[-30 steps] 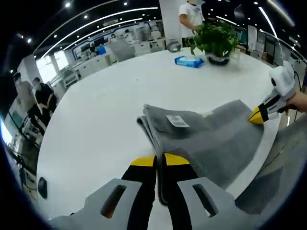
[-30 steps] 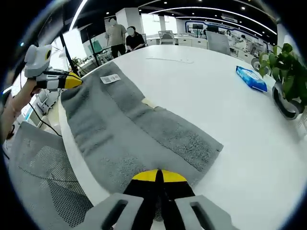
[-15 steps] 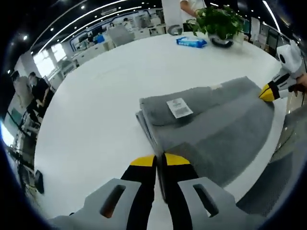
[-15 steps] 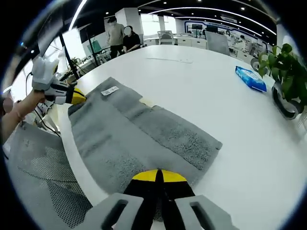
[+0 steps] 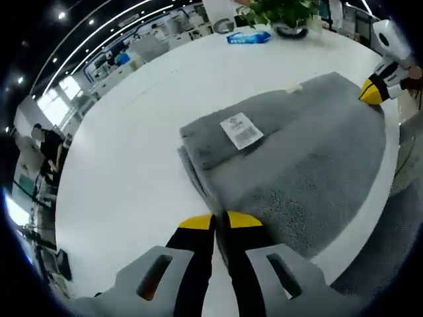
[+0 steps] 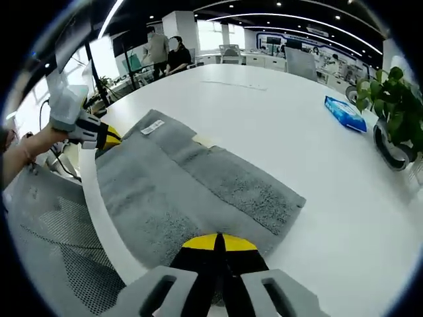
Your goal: Open the folded towel by lifting each exposed corner and separating the folded layers until the towel lies flat within the target outline without major curled edges
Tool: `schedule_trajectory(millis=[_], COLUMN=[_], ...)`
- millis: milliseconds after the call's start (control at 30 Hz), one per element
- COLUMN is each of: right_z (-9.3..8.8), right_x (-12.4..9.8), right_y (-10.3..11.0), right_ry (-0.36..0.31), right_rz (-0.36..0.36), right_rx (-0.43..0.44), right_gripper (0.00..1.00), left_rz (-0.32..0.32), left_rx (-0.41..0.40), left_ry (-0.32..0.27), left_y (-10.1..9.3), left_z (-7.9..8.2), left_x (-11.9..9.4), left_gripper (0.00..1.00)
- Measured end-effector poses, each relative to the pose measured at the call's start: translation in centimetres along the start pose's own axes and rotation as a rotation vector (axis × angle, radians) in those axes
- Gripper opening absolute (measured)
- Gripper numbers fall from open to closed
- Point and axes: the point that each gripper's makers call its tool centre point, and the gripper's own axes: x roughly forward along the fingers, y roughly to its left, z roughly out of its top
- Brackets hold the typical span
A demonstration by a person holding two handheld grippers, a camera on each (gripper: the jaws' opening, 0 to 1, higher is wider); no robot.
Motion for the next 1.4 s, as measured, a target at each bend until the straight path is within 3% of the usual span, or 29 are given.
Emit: schedule_trajectory(millis=[67, 133, 167, 233, 300, 367, 467, 533, 633, 733, 1033, 1133, 1300, 1400], right_z=[1.2, 2.5, 2.7, 2.4, 0.9, 0.3, 0.0, -0.3, -1.4, -1.6, -0.8, -0.2, 0.7, 1.3], right_x=[-0.7, -1.8, -2.3, -2.4, -1.8, -1.1, -0.4, 0.0, 0.7, 1.2, 1.8, 2.3, 2.9, 3.3], right_y=[0.2, 0.4, 0.6, 1.2, 2.7, 4.1, 5.4, 5.9, 5.5, 5.1, 3.6, 1.8, 0.0, -0.8], right_ry=[-0.041, -0.089, -0.097, -0.081, -0.011, 0.013, 0.035, 0.055, 0.108, 0.109, 0.106, 0.100, 0.093, 0.092], right_rz=[0.011, 0.020, 0.028, 0.039, 0.075, 0.113, 0.131, 0.138, 0.122, 0.112, 0.052, 0.014, -0.010, -0.044], right_rx=[-0.020, 0.005, 0.008, -0.001, -0.060, -0.075, -0.080, -0.103, -0.107, -0.090, -0.084, -0.089, -0.057, -0.098], right_gripper=[0.00, 0.04, 0.04, 0.03, 0.01, 0.00, 0.00, 0.00, 0.00, 0.00, 0.00, 0.00, 0.00, 0.00], left_rz=[0.008, 0.013, -0.016, -0.075, -0.135, -0.179, -0.202, -0.187, -0.209, -0.169, -0.175, -0.242, -0.257, -0.269], left_rx=[-0.039, -0.133, -0.169, -0.187, -0.131, -0.106, 0.021, 0.141, 0.186, 0.294, 0.329, 0.281, 0.302, 0.324], left_ry=[-0.032, -0.161, -0.213, -0.241, -0.248, -0.213, -0.087, -0.031, 0.039, 0.005, 0.016, 0.006, -0.003, -0.003], left_y=[0.7, 1.7, 1.5, 0.3, -2.0, -3.9, -6.4, -7.3, -8.6, -8.6, -9.4, -10.8, -12.5, -13.8], left_z=[0.7, 3.3, 4.6, 5.8, 6.7, 6.5, 4.6, 3.7, 2.3, 2.6, 2.1, 1.9, 1.8, 2.0], left_x=[-1.0, -2.8, -3.9, -4.6, -4.6, -3.7, -1.5, -0.3, 0.4, 0.7, 0.1, -0.5, -0.8, -0.9], left_gripper=[0.16, 0.19, 0.18, 0.17, 0.14, 0.09, 0.00, 0.00, 0.00, 0.00, 0.00, 0.00, 0.00, 0.00])
